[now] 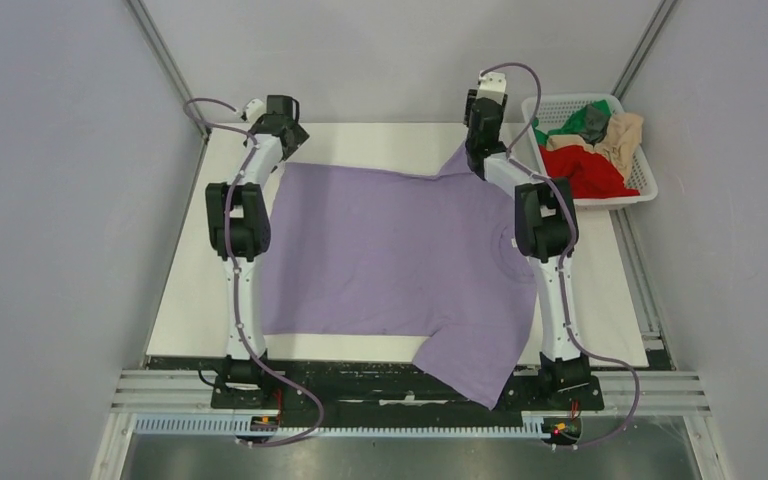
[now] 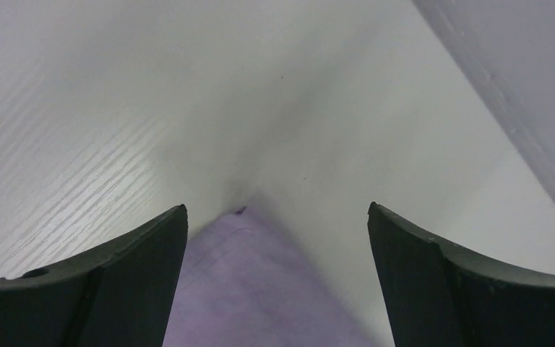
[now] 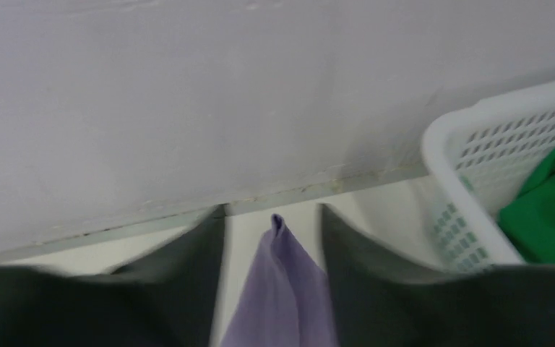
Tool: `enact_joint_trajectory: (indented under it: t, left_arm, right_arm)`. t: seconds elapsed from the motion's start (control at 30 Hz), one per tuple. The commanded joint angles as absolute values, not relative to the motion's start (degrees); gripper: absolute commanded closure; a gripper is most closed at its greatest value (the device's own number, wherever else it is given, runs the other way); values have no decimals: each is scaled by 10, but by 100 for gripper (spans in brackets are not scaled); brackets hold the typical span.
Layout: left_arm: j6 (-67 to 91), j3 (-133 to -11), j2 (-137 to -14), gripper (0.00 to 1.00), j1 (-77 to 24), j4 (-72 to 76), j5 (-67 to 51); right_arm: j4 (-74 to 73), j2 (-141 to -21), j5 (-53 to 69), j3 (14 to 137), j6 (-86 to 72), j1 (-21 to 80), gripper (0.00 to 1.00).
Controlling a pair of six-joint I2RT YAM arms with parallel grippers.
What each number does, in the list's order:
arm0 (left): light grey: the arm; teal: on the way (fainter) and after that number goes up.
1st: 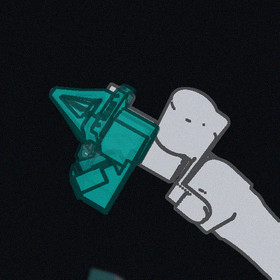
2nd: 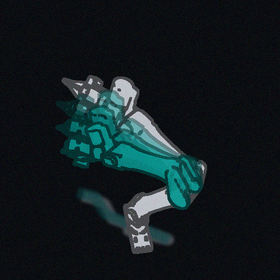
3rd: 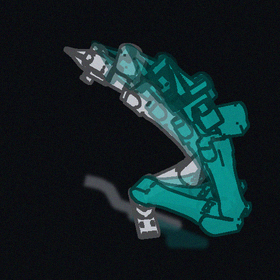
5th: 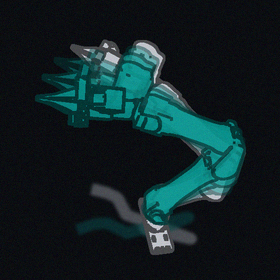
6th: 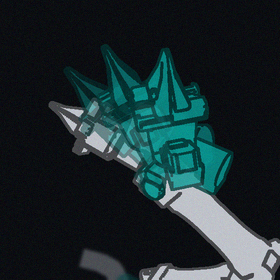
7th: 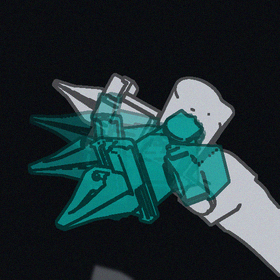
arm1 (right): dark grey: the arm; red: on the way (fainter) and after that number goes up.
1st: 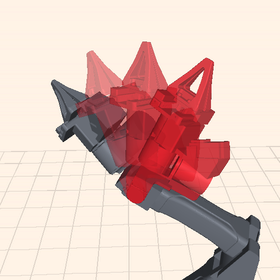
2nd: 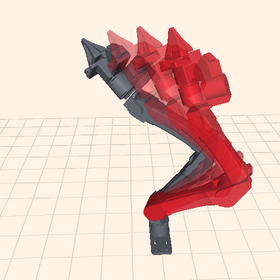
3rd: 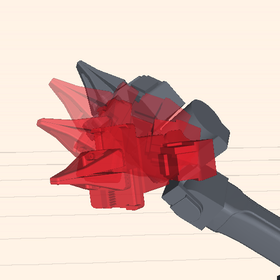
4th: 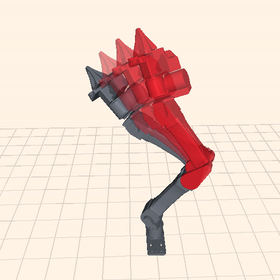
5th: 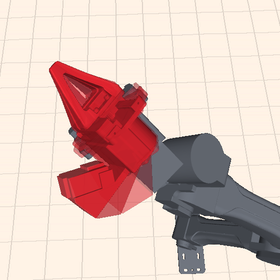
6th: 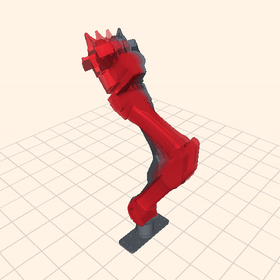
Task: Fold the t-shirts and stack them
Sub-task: Flatten out the tshirt
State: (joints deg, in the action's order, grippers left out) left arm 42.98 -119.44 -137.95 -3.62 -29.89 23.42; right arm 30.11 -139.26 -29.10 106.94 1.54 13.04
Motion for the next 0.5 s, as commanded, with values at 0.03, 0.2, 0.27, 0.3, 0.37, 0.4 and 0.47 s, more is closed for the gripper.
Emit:
enact_joint_trajectory:
  t: [0.03, 0.2, 0.27, 0.3, 0.37, 0.4, 0.47]
  left_arm:
    - [472, -1299, -1380, 0, -14, -347, 196]
    - [464, -1253, -1306, 0, -21, -347, 138]
    - [454, -1200, -1267, 0, -33, -346, 124]
    - [449, -1171, -1245, 0, -41, -346, 118]
    - [437, -1095, -1203, 0, -59, -339, 102]
    - [432, -1059, -1185, 0, -69, -330, 95]
    - [423, -973, -1144, 0, -86, -296, 72]
  right_arm:
    - [167, -1391, -231, 1154, -60, 103, 15]
    - [135, -1257, -91, 1011, -108, 88, 2]
    - [120, -1203, -52, 938, -120, 88, 2]
    - [116, -1178, -25, 907, -124, 88, 2]
    - [106, -1140, 13, 845, -139, 88, 2]
    - [102, -1124, 30, 816, -146, 88, 2]
    - [95, -1105, 50, 772, -160, 89, 2]
